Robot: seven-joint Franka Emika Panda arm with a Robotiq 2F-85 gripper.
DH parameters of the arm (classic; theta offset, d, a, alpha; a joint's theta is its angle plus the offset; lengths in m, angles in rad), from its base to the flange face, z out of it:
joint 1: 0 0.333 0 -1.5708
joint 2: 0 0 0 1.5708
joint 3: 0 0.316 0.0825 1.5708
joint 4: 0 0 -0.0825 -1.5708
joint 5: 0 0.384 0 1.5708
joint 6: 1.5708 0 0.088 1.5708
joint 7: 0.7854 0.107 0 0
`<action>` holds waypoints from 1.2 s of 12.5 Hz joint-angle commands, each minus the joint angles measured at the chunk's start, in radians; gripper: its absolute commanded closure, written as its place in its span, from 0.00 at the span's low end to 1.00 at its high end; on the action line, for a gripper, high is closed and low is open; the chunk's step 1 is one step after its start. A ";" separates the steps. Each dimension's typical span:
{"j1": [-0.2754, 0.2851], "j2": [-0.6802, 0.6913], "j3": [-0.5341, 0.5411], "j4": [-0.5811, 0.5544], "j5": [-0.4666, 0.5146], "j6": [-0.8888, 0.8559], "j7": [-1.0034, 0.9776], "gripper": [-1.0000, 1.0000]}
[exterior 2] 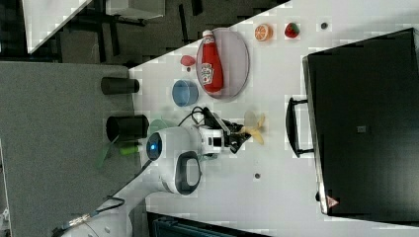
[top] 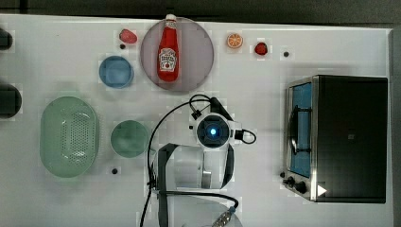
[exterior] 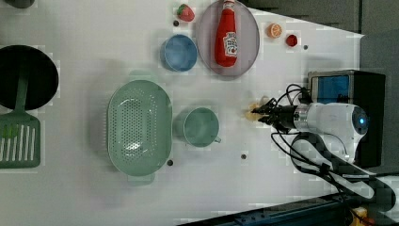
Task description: Pick Banana and place it in mug.
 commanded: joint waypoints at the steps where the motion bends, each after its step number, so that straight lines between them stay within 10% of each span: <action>1: -0.033 -0.077 -0.012 -0.012 -0.015 -0.047 -0.030 0.73; 9: -0.029 -0.508 -0.036 0.174 -0.016 -0.759 -0.029 0.73; 15: 0.002 -0.582 0.148 0.196 -0.014 -0.812 0.167 0.73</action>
